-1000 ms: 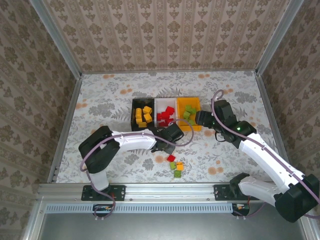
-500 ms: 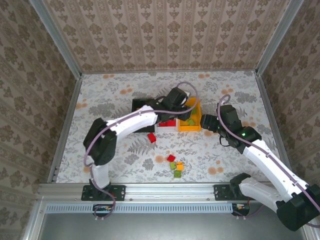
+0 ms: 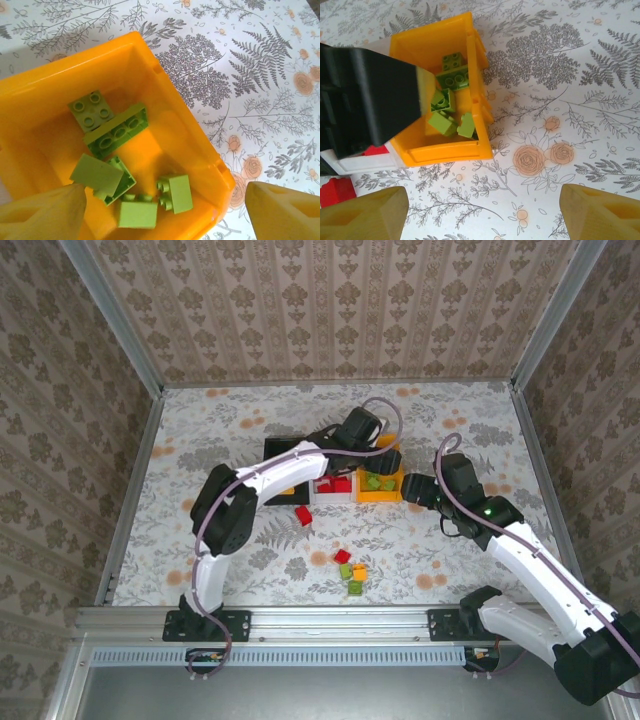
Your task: Sort the legos into containers by color
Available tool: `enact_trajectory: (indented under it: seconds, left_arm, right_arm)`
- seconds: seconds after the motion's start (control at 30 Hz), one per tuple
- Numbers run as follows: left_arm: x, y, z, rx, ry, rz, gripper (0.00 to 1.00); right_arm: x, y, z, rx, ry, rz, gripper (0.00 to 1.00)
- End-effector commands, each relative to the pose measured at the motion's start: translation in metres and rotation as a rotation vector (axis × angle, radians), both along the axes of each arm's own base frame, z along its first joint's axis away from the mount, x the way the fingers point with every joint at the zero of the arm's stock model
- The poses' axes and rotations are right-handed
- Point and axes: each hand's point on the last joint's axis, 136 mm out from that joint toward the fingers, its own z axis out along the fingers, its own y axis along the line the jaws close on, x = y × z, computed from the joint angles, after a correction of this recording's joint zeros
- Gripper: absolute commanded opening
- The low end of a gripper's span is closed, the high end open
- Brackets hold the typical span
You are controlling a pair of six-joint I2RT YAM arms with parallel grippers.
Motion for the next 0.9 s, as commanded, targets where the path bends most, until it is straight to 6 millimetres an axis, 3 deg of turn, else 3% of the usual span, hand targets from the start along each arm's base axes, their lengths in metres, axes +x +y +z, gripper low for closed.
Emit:
enact_trajectory:
  seconds: [0.0,0.07,0.2,0.5,0.7,0.87]
  left_arm:
    - [-0.013,0.016,0.066,-0.135,-0.071,0.015,0.9]
    - [-0.026,0.031,0.077,-0.163,-0.082,0.025,1.0]
    - [-0.06,0.071,0.078,-0.194,-0.071,0.065,1.0]
    - [-0.133,0.177,0.029,-0.091,-0.057,0.222,1.0]
    - [-0.155,0.232,0.006,-0.058,-0.056,0.343,1.0]
    - [-0.161,0.258,0.003,-0.053,-0.079,0.4,1.0]
  right_arm:
    - [-0.011,0.012,-0.011,0.033,0.046,0.081,0.81]
    - [-0.016,0.025,-0.019,0.048,0.08,0.143,0.81]
    - [-0.03,0.053,-0.036,0.028,0.142,0.266,0.81]
    - [-0.09,0.137,-0.091,-0.086,0.293,0.61,0.81]
    - [-0.115,0.178,-0.108,-0.194,0.322,0.742,0.74]
    - [-0.118,0.186,-0.129,-0.299,0.352,0.749,0.67]
